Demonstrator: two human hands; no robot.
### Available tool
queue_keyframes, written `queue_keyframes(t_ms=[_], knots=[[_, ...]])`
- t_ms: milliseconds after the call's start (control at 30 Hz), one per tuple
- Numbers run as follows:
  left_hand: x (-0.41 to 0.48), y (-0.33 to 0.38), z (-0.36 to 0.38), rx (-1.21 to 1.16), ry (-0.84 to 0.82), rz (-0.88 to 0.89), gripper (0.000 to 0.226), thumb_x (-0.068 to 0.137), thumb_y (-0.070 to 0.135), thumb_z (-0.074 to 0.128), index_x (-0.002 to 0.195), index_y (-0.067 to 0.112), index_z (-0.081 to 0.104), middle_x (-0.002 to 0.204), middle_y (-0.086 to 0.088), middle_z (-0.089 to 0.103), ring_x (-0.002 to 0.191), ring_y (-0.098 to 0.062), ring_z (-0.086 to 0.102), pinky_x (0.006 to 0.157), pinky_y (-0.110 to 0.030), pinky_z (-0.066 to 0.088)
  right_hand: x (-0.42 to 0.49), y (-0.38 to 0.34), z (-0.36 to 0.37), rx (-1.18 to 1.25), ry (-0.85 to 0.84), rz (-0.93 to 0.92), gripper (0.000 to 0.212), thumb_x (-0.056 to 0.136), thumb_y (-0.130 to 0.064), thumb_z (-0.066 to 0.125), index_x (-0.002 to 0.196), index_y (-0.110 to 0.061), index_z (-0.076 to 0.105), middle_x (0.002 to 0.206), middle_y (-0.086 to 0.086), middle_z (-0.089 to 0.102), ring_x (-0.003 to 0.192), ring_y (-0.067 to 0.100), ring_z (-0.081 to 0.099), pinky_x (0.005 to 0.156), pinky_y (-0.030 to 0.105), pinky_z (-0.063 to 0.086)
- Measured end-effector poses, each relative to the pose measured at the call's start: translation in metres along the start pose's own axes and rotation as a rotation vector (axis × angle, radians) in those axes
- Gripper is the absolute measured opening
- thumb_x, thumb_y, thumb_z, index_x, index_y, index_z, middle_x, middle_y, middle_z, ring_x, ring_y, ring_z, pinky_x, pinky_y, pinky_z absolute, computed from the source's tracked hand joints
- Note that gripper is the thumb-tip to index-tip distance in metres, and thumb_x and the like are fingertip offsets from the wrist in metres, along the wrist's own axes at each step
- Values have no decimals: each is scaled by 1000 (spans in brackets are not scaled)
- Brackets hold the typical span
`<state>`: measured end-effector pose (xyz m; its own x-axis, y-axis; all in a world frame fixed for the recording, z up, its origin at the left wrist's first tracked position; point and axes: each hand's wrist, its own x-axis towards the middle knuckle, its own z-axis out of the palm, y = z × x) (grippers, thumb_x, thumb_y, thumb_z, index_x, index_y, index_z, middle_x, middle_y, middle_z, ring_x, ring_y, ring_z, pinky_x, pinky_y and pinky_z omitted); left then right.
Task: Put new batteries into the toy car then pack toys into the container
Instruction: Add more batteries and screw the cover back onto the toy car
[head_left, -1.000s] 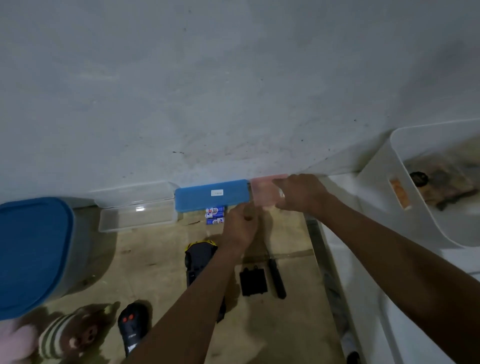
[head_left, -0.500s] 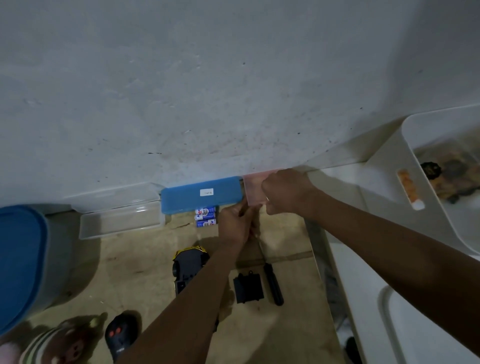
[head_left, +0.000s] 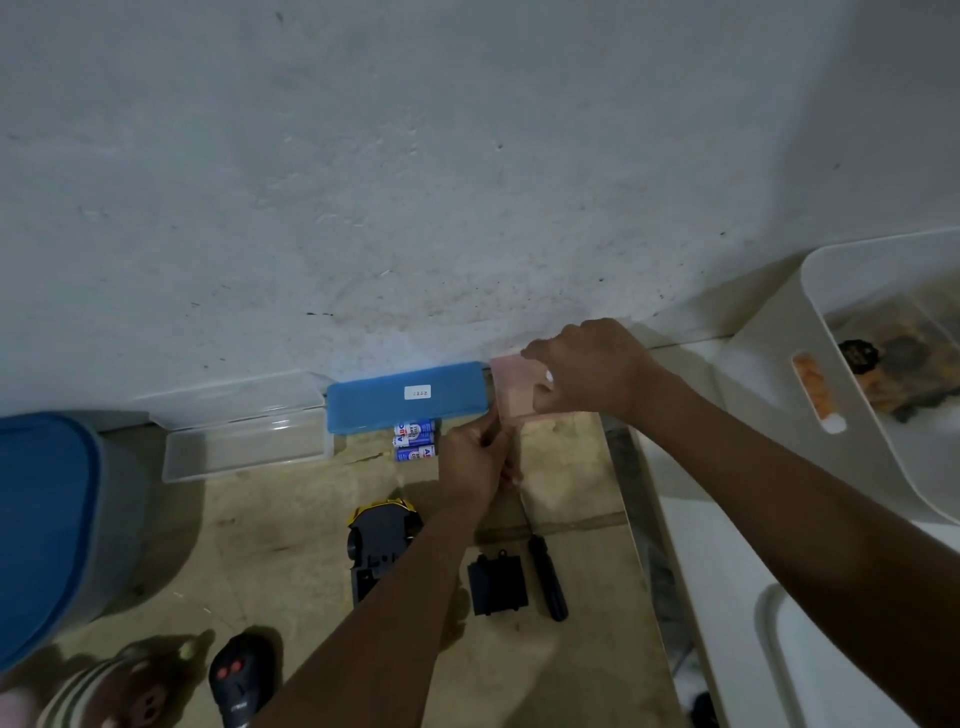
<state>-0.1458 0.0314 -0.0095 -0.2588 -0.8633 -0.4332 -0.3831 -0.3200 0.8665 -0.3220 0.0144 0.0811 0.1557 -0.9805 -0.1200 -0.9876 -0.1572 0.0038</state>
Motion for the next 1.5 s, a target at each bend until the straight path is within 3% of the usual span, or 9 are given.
queue_keyframes(t_ms=[133, 433, 567, 833, 1000, 1133, 1233, 1367, 1500], knots=[[-4, 0, -2, 8, -15, 35, 43, 93, 30, 68, 134, 27, 57, 67, -14, 73, 50, -18, 68, 55, -28, 60, -7, 2, 9, 161, 337, 135, 28, 78, -31, 69, 102, -18, 65, 65, 6, 70, 54, 31, 66, 56, 28, 47], [-1, 3, -2, 24, 5, -44, 38, 98, 30, 57, 130, 11, 64, 62, 0, 71, 45, -13, 67, 46, -18, 53, -7, -32, 52, 533, 671, 618, 23, 81, -24, 72, 68, -16, 55, 54, -1, 57, 44, 17, 53, 46, 22, 38], [-3, 6, -2, 16, -3, -39, 33, 99, 30, 56, 127, 15, 66, 61, 2, 70, 45, -12, 67, 45, -18, 53, -8, -46, 76, 741, 400, 539, 19, 86, -27, 72, 76, -16, 58, 72, -4, 63, 63, 10, 56, 58, 22, 44], [-2, 5, -2, -17, -3, -66, 32, 100, 33, 54, 107, 10, 75, 51, 3, 68, 43, -14, 67, 42, -18, 51, 7, -33, 85, 598, 43, 412, 30, 92, -36, 62, 115, -17, 67, 110, 4, 71, 98, 19, 64, 84, 28, 50], [-1, 5, -2, -33, 4, -100, 35, 99, 38, 55, 102, 11, 76, 56, -4, 71, 47, -19, 69, 44, -20, 53, -4, -25, 72, 575, 125, 318, 40, 86, -39, 69, 123, -27, 64, 115, -2, 70, 99, 12, 64, 85, 22, 51], [0, 7, -1, -81, 15, -168, 34, 101, 35, 53, 99, 9, 74, 55, -7, 70, 44, -17, 67, 44, -20, 53, -31, -29, 60, 535, 567, 398, 19, 83, -33, 66, 73, -17, 66, 66, -5, 65, 56, 8, 55, 54, 19, 43], [0, 6, -4, -115, 5, -181, 39, 104, 31, 47, 95, 2, 72, 59, -12, 71, 46, -19, 67, 46, -23, 54, -42, -36, 53, 651, 819, 636, 18, 87, -28, 65, 81, -12, 60, 77, -1, 60, 67, 11, 53, 59, 23, 40], [-3, 9, -4, -117, -2, -159, 36, 101, 38, 51, 85, 13, 71, 61, -12, 71, 51, -24, 69, 50, -27, 56, -43, -32, 80, 744, 472, 679, 29, 92, -33, 60, 117, -19, 65, 119, 1, 55, 103, 14, 58, 75, 21, 45], [0, 4, -4, -45, -45, -82, 36, 97, 37, 58, 114, 8, 72, 57, -5, 70, 48, -19, 69, 46, -21, 54, -51, -31, 102, 692, 354, 555, 43, 90, -36, 66, 129, -21, 62, 138, 5, 44, 124, 17, 46, 96, 32, 50]])
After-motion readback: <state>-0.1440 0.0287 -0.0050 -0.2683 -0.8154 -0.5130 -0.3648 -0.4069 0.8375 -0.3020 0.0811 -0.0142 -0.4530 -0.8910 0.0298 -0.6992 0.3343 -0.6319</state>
